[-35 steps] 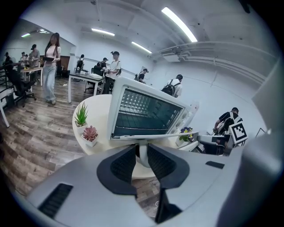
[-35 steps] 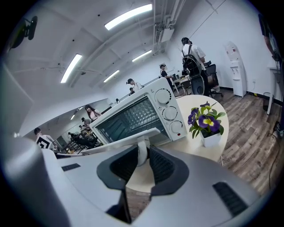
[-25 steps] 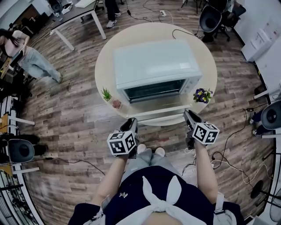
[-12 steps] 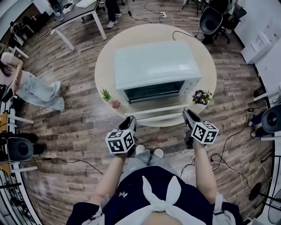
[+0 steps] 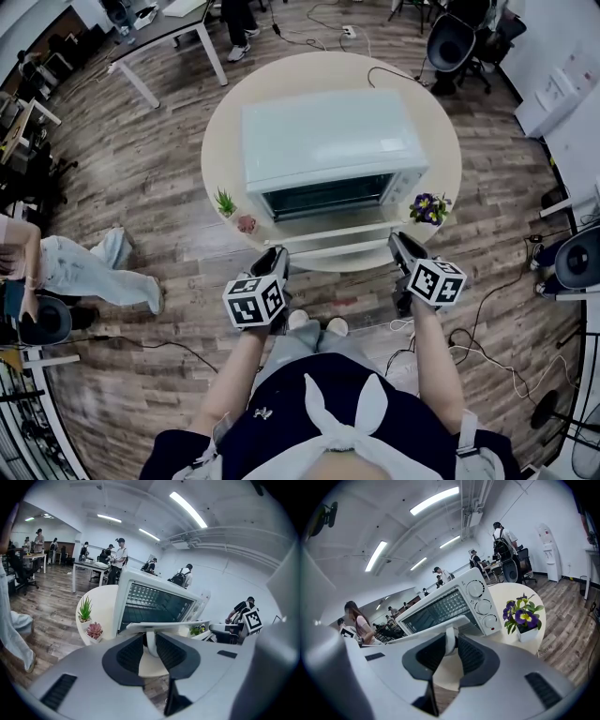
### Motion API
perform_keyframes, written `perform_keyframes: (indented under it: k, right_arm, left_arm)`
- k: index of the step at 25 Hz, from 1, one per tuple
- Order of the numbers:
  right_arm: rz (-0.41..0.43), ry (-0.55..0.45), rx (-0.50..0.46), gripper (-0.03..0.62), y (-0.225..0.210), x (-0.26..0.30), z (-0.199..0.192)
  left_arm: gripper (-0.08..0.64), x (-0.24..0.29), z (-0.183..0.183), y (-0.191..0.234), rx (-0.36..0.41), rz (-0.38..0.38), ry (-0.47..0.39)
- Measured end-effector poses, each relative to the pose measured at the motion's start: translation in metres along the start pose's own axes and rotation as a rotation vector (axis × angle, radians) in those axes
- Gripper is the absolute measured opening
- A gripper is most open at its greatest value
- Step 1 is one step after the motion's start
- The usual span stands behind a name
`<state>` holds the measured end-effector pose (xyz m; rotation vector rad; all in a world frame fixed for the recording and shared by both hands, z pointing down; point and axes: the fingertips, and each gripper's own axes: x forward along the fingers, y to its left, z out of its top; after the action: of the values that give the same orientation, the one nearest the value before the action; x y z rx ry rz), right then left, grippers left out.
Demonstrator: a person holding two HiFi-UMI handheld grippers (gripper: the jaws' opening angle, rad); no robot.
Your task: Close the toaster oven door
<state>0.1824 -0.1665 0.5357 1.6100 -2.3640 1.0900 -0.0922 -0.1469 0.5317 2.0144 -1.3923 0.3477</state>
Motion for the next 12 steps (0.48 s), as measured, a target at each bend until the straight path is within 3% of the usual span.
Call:
perform_keyframes:
  k: [12]
  right_arm:
    - [0.01,-0.022,0.01,0.091,0.002,0.004,0.011]
  left_arm:
    - [0.095,0.003,0.012,0.0,-0.001,-0.008,-0.015]
